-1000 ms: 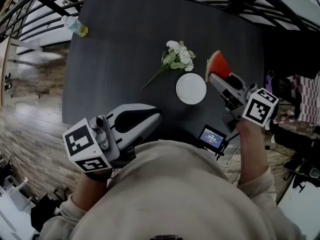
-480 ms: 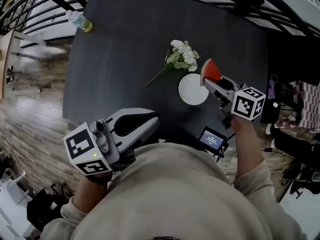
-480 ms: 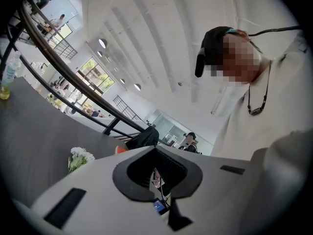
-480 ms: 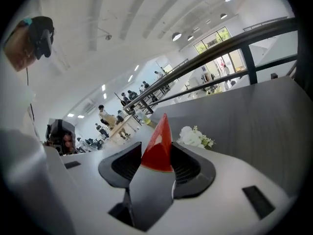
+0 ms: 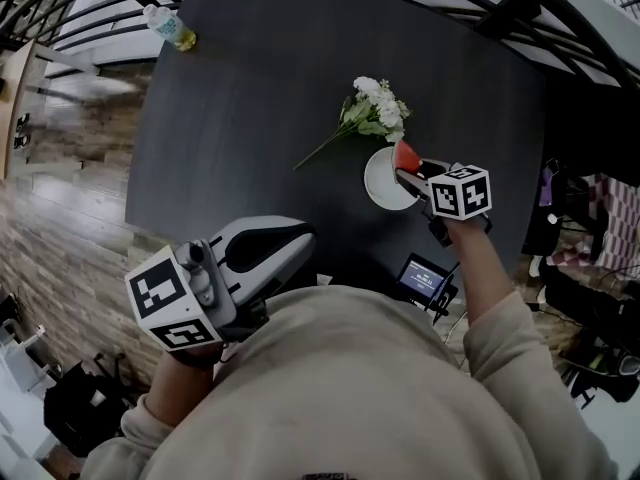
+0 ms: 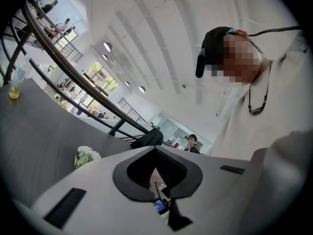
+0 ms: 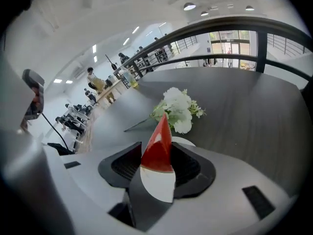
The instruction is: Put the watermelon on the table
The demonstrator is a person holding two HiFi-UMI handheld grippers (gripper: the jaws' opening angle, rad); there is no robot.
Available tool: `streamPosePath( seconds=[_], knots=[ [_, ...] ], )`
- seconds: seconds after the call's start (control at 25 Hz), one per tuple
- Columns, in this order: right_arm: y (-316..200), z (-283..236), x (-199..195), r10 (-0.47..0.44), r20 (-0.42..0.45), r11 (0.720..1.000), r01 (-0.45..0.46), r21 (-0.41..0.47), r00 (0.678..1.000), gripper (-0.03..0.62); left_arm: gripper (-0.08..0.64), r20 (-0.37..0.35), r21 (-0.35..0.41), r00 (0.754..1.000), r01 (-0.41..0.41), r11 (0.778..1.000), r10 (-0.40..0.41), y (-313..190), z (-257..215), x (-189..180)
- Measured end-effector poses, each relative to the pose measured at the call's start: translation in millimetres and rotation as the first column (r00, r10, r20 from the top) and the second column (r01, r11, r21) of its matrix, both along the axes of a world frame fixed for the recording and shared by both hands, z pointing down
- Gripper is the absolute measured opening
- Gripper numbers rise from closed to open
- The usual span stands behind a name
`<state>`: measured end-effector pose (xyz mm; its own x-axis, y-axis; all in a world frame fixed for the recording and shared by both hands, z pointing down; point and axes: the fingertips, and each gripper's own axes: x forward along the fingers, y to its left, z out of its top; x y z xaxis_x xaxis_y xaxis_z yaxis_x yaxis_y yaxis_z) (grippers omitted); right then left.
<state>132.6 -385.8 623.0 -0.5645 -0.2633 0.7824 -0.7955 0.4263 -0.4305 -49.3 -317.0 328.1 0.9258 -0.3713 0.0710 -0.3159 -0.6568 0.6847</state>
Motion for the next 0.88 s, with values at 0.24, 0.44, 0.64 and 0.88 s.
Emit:
streamPosePath(
  seconds=[0.24,0.44,0.64,0.88],
  knots=[
    [9,46,1,-0.132,-0.186,0.99,0.121,-0.069,0.974,0.202,0.006,0.006,-0.008,1.0,0.02,1.0,-0.02,2,5,-8],
    [13,60,5,-0.142,-0.25,0.987,0.118,-0.107,0.958,0.202,0.006,0.014,-0.013,1.0,0.02,1.0,-0.019,4,8,-8],
    [16,64,5,-0.145,-0.257,0.987,0.12,-0.11,0.956,0.202,0.006,0.016,-0.015,1.0,0.015,1.0,-0.015,4,10,-7],
    [16,66,5,-0.144,-0.27,0.987,0.118,-0.112,0.952,0.202,0.006,0.021,-0.017,1.0,0.005,1.0,-0.004,5,11,-6]
  ],
)
